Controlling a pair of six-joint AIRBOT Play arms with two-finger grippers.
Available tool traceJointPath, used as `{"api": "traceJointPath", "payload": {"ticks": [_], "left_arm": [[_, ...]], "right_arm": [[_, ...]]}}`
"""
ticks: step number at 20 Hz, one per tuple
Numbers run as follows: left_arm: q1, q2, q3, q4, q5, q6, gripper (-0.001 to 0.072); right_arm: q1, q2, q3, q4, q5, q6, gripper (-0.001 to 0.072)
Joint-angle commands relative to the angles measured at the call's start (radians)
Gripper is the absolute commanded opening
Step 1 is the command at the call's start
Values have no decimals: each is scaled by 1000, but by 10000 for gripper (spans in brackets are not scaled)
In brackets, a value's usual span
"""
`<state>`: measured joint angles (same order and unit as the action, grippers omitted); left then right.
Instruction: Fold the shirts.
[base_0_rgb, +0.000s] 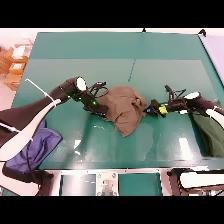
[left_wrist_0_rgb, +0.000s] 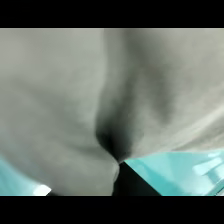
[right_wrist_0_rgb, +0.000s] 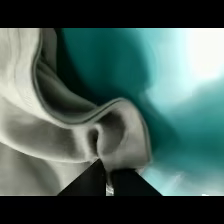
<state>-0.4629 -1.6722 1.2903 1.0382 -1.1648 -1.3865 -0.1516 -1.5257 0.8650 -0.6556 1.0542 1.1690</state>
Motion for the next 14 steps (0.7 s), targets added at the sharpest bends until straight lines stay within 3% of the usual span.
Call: {"api": "traceJointPath", "payload": {"ticks": [1,4,8,11,14], "left_arm": [[0,1,36,114,-84,-1,30],[0,16,233,345,-282,-31,30],[0,90,576,628,-387,-53,30],[0,152,766,696,-406,-53,30],[0,251,789,686,-377,-45,31]], "right_arm": [[29,-10,95,46,54,1,15],[-37,61,302,47,212,50,15],[-137,236,607,45,299,89,15],[-210,349,731,46,299,106,15],[-235,439,740,42,302,105,15]]}}
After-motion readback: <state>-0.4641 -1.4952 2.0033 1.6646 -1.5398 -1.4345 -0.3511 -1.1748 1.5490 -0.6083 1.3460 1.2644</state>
